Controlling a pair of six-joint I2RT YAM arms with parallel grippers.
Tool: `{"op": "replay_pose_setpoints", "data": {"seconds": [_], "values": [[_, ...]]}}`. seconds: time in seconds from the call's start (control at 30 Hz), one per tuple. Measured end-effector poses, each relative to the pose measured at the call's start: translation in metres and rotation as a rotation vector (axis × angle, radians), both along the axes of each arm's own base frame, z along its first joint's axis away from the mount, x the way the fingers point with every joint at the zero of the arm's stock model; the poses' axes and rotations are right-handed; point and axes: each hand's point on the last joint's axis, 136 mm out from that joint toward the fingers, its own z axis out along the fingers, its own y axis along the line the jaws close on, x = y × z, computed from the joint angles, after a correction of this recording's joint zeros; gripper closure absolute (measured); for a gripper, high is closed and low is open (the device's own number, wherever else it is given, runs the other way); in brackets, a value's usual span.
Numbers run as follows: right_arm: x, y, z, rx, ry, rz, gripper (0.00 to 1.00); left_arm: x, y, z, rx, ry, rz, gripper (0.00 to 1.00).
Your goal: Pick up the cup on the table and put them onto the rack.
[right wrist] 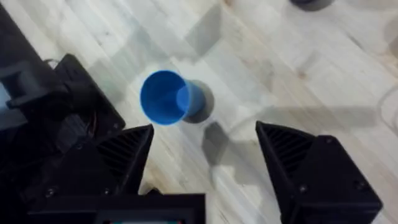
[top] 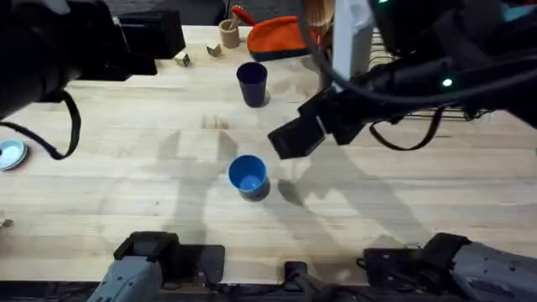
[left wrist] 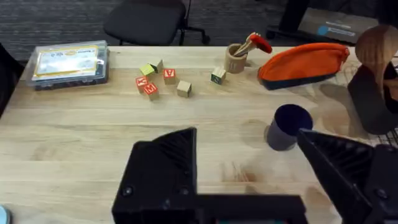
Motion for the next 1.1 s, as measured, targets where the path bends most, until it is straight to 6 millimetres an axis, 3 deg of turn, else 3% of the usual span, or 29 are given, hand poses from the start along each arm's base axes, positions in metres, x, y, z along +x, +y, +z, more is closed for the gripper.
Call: {"op": "replay_pose_setpoints", "data": {"seconds": [0.43,0.73,0.9,0.97,1.1], "values": [[-0.028,0.034,-0.032,-0.127,0.0,0.127,0.004,0.0,0.0,0.0,0.0,0.0,0.0,0.002],[-0.031,0.039,-0.049,-0.285,-0.12,0.133,0.003,0.0,0.0,0.0,0.0,0.001,0.0,0.002],[-0.024,0.044,-0.048,-0.275,-0.146,0.116,0.003,0.0,0.0,0.0,0.0,0.001,0.0,0.002],[-0.019,0.05,-0.054,-0.274,-0.145,0.109,0.003,0.0,0.0,0.0,0.0,0.001,0.0,0.001],[-0.017,0.054,-0.087,-0.353,-0.087,0.121,0.003,0.0,0.0,0.0,0.0,0.001,0.0,0.002]]}}
